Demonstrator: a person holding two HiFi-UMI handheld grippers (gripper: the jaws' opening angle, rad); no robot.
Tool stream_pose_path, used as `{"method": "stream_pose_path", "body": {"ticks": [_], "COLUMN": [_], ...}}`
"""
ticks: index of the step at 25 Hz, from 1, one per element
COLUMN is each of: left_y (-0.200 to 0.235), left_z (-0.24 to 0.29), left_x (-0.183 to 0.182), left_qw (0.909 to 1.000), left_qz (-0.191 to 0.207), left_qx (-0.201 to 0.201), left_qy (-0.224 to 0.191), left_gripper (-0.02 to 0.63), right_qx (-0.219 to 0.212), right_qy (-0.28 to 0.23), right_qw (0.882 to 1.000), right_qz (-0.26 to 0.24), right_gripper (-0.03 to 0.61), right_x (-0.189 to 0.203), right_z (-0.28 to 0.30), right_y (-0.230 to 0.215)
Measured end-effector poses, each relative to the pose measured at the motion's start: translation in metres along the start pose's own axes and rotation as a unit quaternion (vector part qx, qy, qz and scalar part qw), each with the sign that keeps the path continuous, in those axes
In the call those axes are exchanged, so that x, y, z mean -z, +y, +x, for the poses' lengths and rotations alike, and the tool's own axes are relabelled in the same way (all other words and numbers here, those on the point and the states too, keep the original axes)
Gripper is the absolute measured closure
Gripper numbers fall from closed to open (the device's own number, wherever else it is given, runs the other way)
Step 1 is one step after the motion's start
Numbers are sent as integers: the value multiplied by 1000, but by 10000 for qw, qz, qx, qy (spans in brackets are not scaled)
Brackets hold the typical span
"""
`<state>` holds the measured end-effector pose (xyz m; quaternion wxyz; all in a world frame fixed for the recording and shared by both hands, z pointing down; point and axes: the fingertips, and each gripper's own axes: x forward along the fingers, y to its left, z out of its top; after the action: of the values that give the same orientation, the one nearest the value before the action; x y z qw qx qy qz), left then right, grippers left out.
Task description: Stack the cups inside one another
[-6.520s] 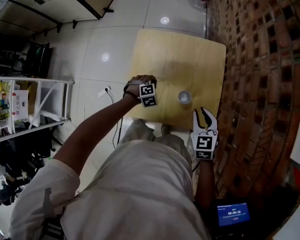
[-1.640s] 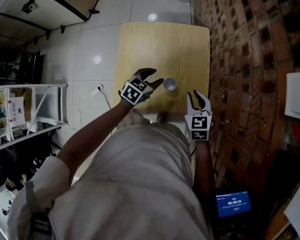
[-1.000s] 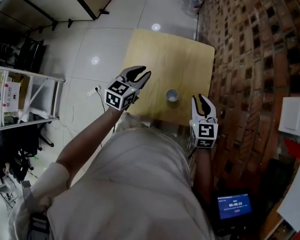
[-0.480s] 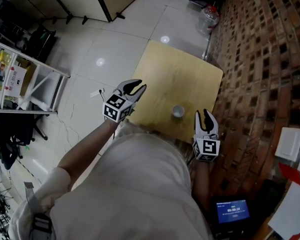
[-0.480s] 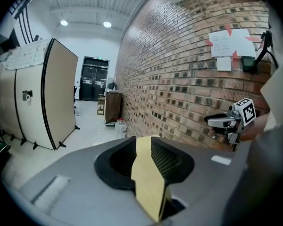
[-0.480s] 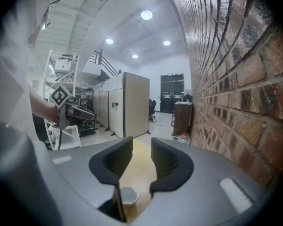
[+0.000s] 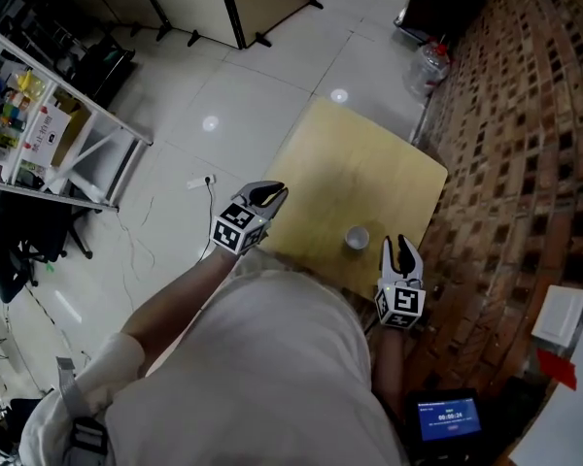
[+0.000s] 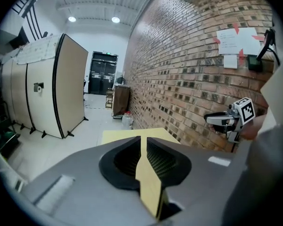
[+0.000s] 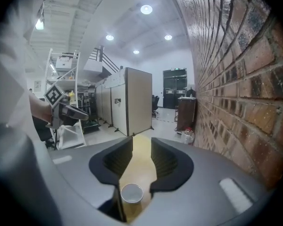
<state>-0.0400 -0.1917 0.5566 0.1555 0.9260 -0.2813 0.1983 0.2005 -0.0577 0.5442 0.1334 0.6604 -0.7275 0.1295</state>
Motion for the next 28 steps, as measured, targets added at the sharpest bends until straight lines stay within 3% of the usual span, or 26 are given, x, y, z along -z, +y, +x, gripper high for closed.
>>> {"method": "stream_pose_path", "body": {"ticks": [3, 5, 20, 28], "left_y": [8, 7, -31, -36], "left_z": [-5, -9, -19, -13], "left_x": [9, 12, 33, 25], "left_qw": [9993, 9987, 9974, 9965], "left_qz": [-361, -503, -341, -181], "left_qx": [-103, -35, 239, 648], "left_qy": [-13, -54, 592, 506], "left_gripper": [546, 503, 517, 525], "right_qx": [-82, -126, 13, 446], "right_qy": [-17, -32, 14, 21], "right_qw": [10000, 9999, 9990, 9979], "right_qz": [-28, -11, 443, 466], "right_gripper": [462, 462, 463, 463], "right_x": [1, 1, 39, 38], "right_z": [3, 5, 10, -7], "right_y": [4, 8, 3, 9]}}
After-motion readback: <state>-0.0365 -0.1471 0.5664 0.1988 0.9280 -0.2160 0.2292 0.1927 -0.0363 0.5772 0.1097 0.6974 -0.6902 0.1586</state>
